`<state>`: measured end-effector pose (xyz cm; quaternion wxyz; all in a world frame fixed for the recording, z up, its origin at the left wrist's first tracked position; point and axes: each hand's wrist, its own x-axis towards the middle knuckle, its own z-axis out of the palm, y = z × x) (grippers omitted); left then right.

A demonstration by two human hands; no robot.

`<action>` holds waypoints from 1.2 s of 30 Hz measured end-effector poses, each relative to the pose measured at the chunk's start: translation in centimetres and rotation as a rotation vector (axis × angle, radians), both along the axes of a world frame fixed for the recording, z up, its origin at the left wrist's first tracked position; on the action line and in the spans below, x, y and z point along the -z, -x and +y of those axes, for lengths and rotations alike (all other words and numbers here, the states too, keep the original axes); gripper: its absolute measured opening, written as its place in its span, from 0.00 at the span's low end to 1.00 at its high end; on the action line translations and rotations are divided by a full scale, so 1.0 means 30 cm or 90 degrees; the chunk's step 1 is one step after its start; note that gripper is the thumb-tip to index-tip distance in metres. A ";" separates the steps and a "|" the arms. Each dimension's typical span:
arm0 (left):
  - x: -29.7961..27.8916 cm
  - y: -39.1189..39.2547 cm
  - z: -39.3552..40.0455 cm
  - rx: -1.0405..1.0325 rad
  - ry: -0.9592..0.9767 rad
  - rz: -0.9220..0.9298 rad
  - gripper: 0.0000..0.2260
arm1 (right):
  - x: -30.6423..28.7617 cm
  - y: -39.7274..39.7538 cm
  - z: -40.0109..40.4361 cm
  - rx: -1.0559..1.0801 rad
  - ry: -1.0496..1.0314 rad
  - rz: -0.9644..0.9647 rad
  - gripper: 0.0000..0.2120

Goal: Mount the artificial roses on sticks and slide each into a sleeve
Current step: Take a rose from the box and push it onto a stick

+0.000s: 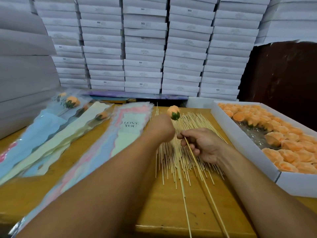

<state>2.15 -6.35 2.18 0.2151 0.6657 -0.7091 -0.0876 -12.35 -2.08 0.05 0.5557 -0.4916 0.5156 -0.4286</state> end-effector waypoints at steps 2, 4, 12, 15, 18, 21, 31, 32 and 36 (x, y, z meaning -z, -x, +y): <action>-0.015 -0.064 -0.037 -0.025 0.012 -0.015 0.11 | -0.002 0.005 -0.003 0.006 0.001 -0.008 0.10; -0.021 -0.139 -0.068 -0.045 0.002 -0.068 0.09 | 0.000 0.010 -0.006 0.005 0.001 -0.011 0.10; 0.098 -0.363 -0.181 -0.063 -0.094 -0.216 0.26 | 0.010 0.013 -0.018 -0.010 0.010 -0.011 0.10; 0.136 -0.382 -0.194 -0.054 -0.131 -0.235 0.33 | 0.014 0.014 -0.020 -0.012 0.010 -0.002 0.10; 0.167 -0.387 -0.194 -0.035 -0.113 -0.248 0.31 | 0.015 0.016 -0.024 -0.012 0.009 -0.001 0.10; 0.188 -0.390 -0.182 -0.028 -0.074 -0.244 0.27 | 0.014 0.020 -0.025 -0.017 0.008 -0.004 0.11; 0.139 -0.348 -0.122 -0.031 -0.033 -0.368 0.19 | 0.016 0.023 -0.025 -0.021 0.007 0.002 0.11; 0.127 -0.339 -0.116 -0.035 -0.032 -0.364 0.18 | 0.017 0.023 -0.026 -0.020 0.007 0.002 0.11; 0.075 -0.298 -0.083 -0.015 -0.016 -0.321 0.16 | 0.021 0.021 -0.029 -0.020 0.005 0.001 0.11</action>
